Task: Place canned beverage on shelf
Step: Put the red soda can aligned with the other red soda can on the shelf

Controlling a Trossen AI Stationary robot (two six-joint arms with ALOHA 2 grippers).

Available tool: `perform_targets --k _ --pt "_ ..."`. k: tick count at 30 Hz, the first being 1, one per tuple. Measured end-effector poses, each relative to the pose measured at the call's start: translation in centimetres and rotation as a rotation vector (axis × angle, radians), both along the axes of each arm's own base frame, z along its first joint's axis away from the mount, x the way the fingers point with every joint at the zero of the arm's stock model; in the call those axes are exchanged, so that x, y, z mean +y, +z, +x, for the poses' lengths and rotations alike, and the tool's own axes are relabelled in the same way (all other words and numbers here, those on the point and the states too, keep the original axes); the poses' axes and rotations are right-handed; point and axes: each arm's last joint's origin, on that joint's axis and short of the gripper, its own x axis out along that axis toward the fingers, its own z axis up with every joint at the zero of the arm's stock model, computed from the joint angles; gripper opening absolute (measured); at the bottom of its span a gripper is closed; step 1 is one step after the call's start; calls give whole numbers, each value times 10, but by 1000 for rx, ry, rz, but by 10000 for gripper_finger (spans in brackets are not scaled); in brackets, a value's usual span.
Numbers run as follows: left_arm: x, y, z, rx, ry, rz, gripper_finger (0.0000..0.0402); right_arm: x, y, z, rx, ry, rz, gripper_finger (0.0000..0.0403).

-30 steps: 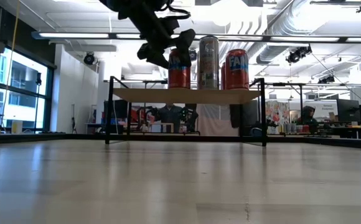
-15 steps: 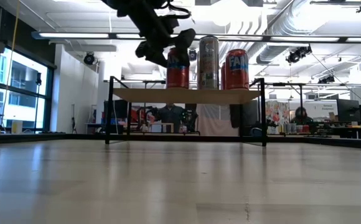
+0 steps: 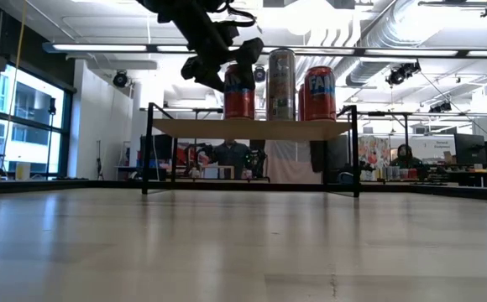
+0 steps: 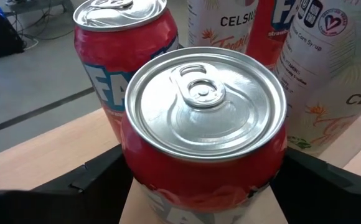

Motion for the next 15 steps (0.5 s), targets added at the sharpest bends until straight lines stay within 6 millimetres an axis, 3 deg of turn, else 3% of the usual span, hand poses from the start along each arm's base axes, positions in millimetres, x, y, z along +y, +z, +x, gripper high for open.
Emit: perform_targets --k 15 --pt "9 1 -2 -17 5 -8 338 0 0 1 -6 -1 4 303"
